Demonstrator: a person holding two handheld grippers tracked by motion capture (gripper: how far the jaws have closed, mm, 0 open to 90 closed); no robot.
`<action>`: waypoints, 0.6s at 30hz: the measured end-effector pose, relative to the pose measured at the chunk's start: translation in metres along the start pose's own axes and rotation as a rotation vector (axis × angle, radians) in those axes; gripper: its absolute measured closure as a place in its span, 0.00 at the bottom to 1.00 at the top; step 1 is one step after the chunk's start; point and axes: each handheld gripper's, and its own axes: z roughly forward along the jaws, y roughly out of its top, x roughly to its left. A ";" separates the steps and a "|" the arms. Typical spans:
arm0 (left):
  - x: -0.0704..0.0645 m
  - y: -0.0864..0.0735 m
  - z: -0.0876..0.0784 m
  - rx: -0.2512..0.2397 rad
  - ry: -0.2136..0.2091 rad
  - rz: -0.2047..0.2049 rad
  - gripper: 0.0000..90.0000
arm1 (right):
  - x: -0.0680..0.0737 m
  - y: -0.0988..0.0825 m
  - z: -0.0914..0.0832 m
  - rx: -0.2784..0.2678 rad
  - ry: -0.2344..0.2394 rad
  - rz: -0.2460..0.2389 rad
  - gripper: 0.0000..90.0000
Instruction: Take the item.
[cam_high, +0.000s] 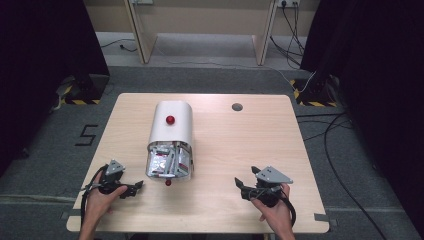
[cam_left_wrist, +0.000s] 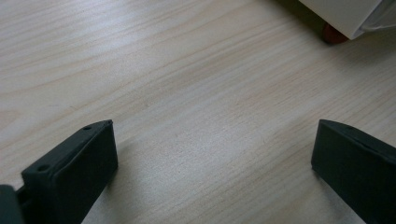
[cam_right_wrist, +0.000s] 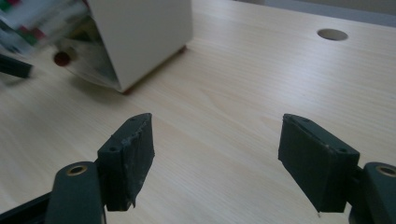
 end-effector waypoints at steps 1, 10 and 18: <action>0.000 0.000 0.000 0.000 0.000 0.000 0.00 | 0.006 0.007 -0.002 -0.016 0.007 -0.009 0.31; 0.000 0.000 0.000 0.000 0.000 0.000 0.00 | 0.027 0.029 -0.006 -0.063 0.046 -0.054 0.32; 0.000 0.000 0.000 0.001 0.000 0.001 0.00 | 0.043 0.039 -0.007 -0.078 0.079 -0.078 0.34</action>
